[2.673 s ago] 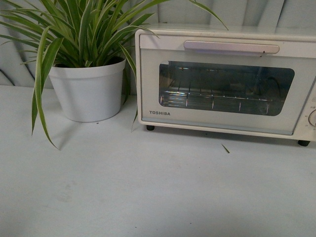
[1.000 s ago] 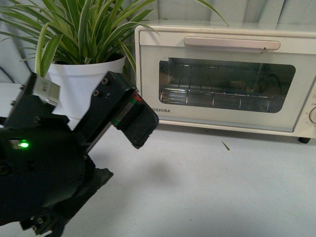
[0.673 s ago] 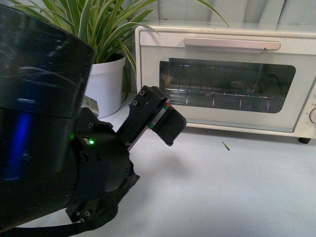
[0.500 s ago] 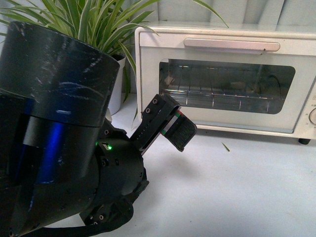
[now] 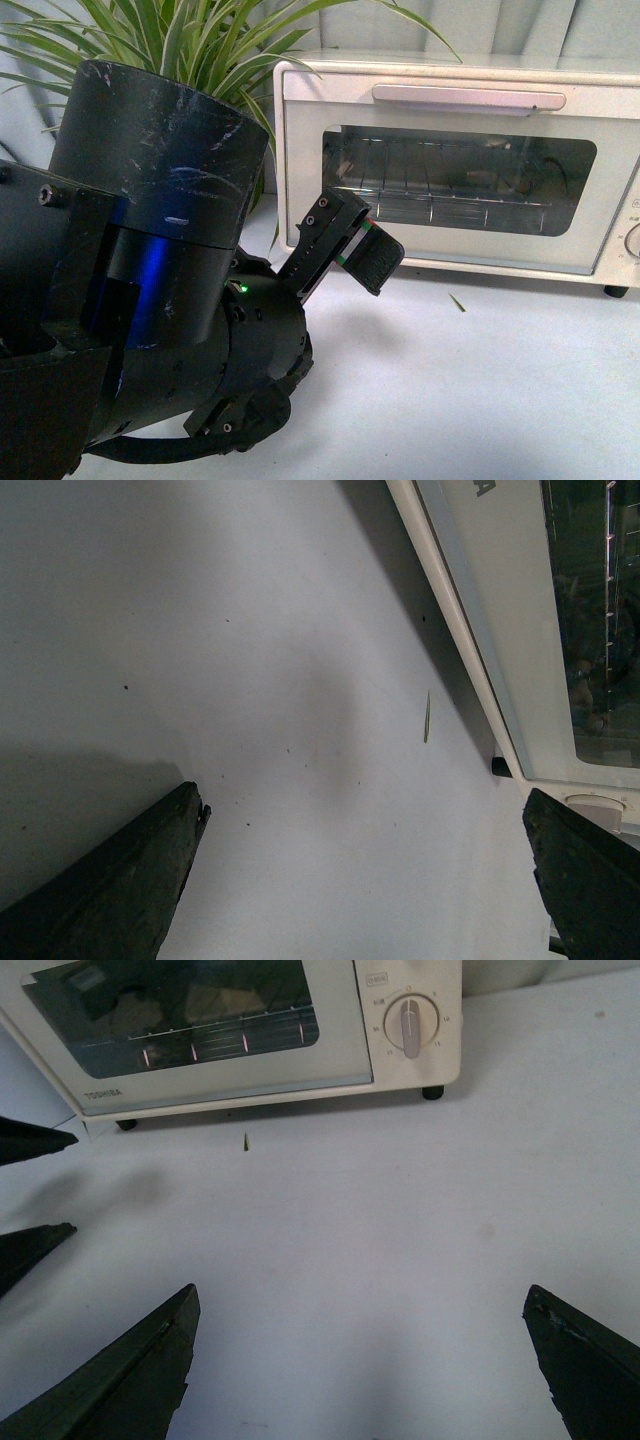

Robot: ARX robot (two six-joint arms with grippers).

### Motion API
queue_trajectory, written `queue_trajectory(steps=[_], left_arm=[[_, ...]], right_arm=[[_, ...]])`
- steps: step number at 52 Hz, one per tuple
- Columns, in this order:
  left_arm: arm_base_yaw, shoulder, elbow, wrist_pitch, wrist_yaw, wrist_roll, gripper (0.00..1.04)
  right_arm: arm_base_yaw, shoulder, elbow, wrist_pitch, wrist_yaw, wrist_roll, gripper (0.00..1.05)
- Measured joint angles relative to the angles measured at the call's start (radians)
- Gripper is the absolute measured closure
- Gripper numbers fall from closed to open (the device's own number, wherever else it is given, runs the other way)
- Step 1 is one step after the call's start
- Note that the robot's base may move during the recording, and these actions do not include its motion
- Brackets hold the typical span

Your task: Open oven

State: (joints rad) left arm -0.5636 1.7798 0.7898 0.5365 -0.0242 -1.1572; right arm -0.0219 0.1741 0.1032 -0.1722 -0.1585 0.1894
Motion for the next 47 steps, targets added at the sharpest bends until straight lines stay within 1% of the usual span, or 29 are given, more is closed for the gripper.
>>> queue_trajectory(steps=[4, 12, 17, 20, 33, 40, 47], left_arm=[[0.008, 0.0, 0.0, 0.001, 0.001, -0.004, 0.07], [0.016, 0.0, -0.005, 0.008, 0.003, -0.011, 0.07], [0.021, 0.0, -0.008, 0.01, 0.004, -0.017, 0.07], [0.023, 0.0, -0.01, 0.014, 0.003, -0.021, 0.07], [0.024, 0.0, -0.014, 0.021, 0.003, -0.026, 0.07], [0.029, -0.002, -0.018, 0.025, 0.006, -0.032, 0.07], [0.036, -0.006, -0.024, 0.027, 0.008, -0.035, 0.07]], right_arm=[[0.055, 0.133, 0.075, 0.079, 0.049, 0.028, 0.09], [0.124, 0.354, 0.212, 0.219, 0.1, 0.031, 0.09], [0.157, 0.484, 0.289, 0.276, 0.129, 0.028, 0.09], [0.185, 0.608, 0.37, 0.305, 0.152, 0.028, 0.09], [0.254, 0.87, 0.605, 0.311, 0.238, 0.028, 0.09], [0.282, 1.001, 0.73, 0.3, 0.31, 0.02, 0.09], [0.293, 1.089, 0.803, 0.272, 0.33, 0.025, 0.09]])
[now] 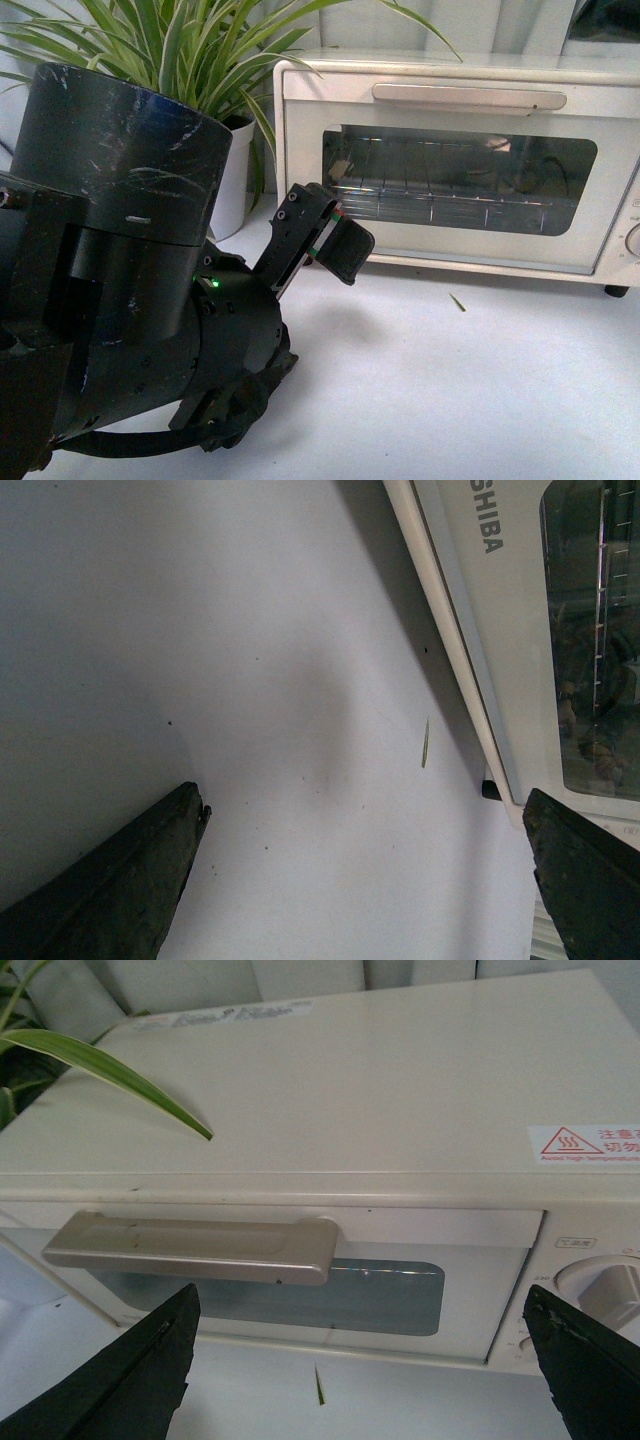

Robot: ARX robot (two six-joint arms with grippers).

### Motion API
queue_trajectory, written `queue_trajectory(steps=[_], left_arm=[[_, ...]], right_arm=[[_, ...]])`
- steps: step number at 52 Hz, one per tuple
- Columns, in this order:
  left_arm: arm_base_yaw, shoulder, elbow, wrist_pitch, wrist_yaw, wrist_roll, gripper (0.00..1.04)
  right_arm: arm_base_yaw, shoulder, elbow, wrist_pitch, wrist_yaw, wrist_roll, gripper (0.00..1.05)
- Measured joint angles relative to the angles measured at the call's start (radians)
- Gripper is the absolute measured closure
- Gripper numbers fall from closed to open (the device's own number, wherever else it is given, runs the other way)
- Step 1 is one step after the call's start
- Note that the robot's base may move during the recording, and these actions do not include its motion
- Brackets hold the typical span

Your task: Open oven

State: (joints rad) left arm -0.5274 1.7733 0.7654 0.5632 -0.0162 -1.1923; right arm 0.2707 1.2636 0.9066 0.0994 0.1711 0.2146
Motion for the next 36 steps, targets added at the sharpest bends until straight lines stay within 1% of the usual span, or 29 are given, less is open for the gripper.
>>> queue_trajectory(steps=[17, 30, 36], left_arm=[[0.008, -0.006, -0.01, 0.002, 0.002, -0.01, 0.07], [0.009, -0.007, -0.01, 0.002, 0.001, -0.01, 0.07], [0.01, -0.008, -0.01, 0.002, 0.002, -0.01, 0.07]], right_arm=[[0.028, 0.164, 0.142, -0.045, 0.083, 0.012, 0.09], [0.037, 0.204, 0.162, -0.05, 0.122, 0.024, 0.09], [0.036, 0.222, 0.166, -0.066, 0.133, 0.053, 0.09]])
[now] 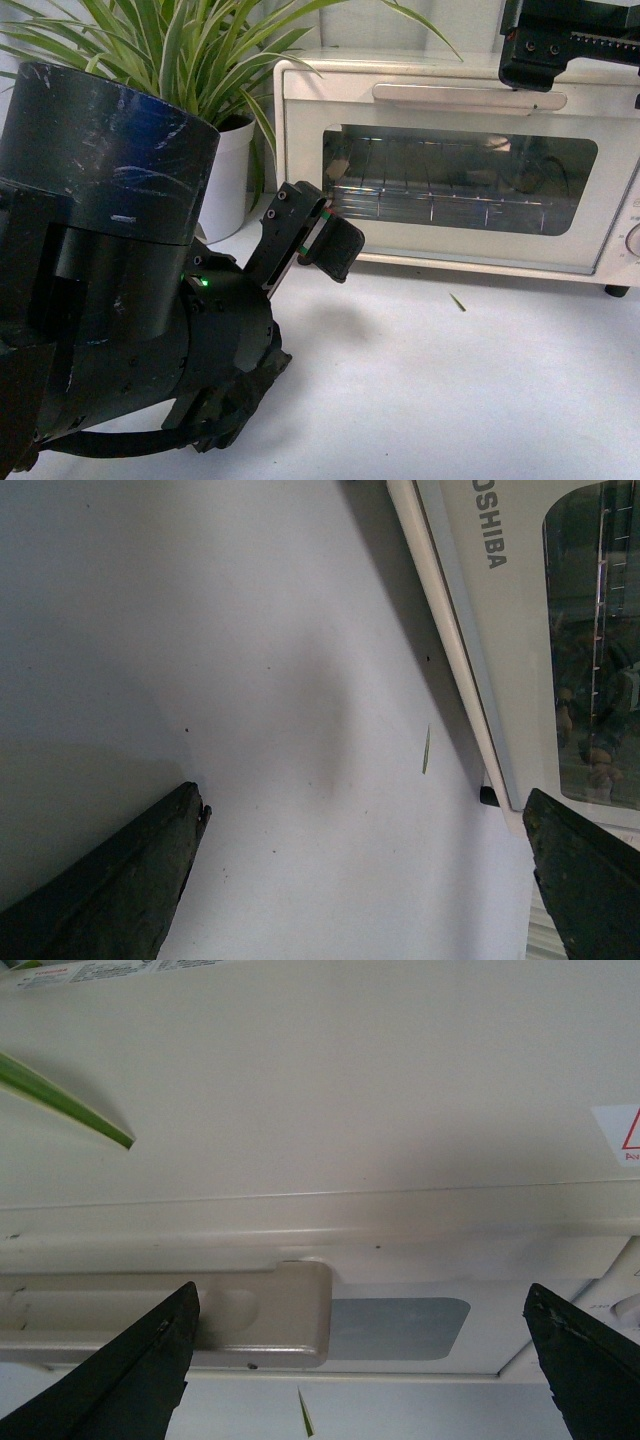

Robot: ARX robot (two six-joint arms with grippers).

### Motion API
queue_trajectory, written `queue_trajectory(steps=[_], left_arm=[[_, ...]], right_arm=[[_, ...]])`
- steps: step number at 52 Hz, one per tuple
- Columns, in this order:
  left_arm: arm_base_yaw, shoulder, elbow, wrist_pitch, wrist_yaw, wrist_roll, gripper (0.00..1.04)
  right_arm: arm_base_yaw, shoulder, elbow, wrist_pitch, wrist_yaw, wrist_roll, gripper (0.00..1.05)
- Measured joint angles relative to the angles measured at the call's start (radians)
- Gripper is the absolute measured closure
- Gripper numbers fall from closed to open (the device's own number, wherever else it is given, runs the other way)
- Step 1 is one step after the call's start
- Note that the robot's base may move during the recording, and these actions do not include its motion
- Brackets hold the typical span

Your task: Open oven

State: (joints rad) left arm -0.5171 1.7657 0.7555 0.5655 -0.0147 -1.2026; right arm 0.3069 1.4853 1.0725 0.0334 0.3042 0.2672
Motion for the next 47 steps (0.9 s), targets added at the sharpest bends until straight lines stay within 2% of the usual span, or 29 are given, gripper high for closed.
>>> queue_trajectory(steps=[19, 47], left_arm=[[0.002, -0.001, 0.0, -0.002, -0.002, 0.0, 0.07], [0.008, -0.003, -0.005, -0.002, -0.002, 0.0, 0.07]], right_arm=[[-0.004, -0.001, 0.0, -0.038, -0.023, 0.003, 0.09], [0.055, -0.157, -0.296, 0.142, -0.05, -0.042, 0.09]])
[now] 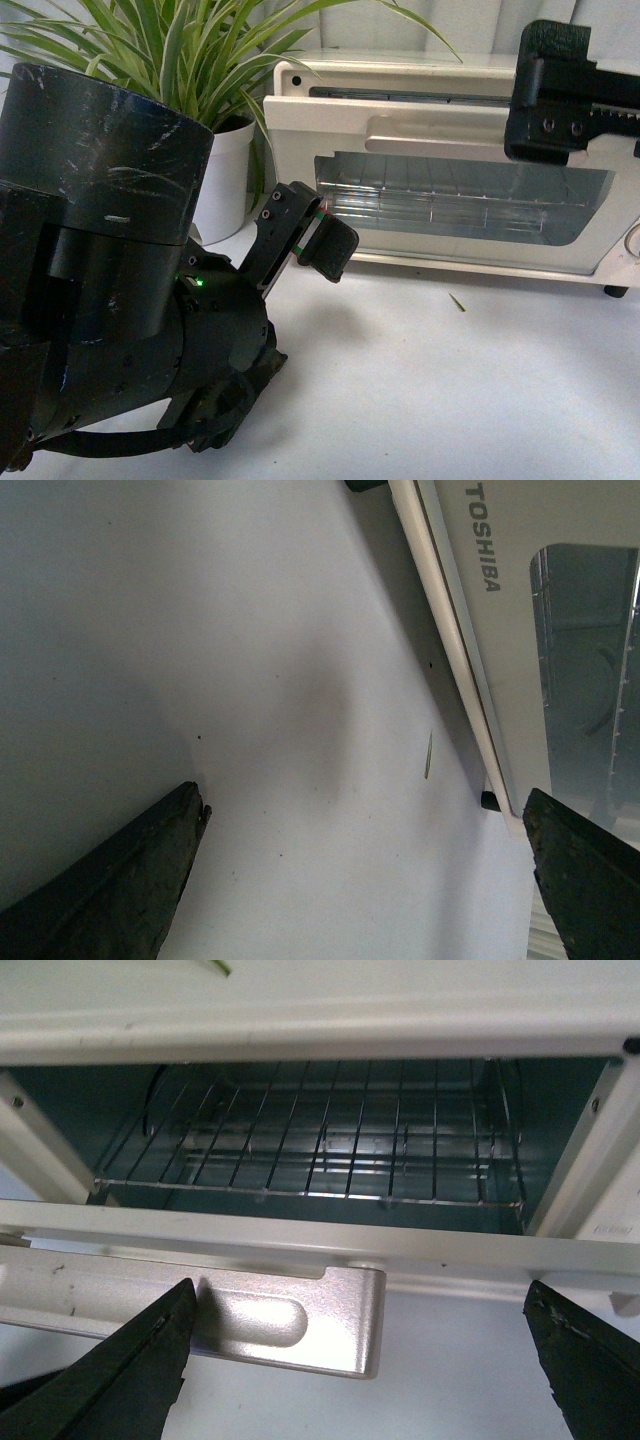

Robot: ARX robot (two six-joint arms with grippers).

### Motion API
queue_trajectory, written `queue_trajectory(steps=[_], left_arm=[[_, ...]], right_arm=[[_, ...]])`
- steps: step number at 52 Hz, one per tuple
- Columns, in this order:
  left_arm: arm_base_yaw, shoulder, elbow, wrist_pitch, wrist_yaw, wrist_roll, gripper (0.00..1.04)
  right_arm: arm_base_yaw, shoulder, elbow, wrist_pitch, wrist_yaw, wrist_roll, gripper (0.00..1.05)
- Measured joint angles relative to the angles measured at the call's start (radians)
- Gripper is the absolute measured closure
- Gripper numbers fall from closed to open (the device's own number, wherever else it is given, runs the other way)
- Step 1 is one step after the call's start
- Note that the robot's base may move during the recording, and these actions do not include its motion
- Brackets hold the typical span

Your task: Open oven

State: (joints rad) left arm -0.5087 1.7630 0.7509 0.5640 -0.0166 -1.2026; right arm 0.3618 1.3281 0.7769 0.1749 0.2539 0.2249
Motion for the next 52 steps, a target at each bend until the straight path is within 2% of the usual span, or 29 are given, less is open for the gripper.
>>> queue_trajectory(steps=[15, 29, 39, 52], left_arm=[[0.003, -0.005, -0.01, 0.0, 0.001, 0.013, 0.07], [0.003, -0.028, -0.019, -0.039, -0.015, 0.06, 0.07], [0.003, -0.041, -0.027, -0.064, -0.035, 0.131, 0.07], [-0.002, -0.055, -0.031, -0.109, -0.086, 0.262, 0.07]], right_arm=[[0.051, -0.056, -0.172, 0.056, -0.053, 0.007, 0.09], [0.04, -0.185, -0.218, -0.023, -0.086, 0.054, 0.09], [0.001, -0.342, -0.217, -0.093, -0.127, 0.108, 0.09], [-0.129, -0.423, -0.214, -0.129, -0.213, 0.153, 0.09]])
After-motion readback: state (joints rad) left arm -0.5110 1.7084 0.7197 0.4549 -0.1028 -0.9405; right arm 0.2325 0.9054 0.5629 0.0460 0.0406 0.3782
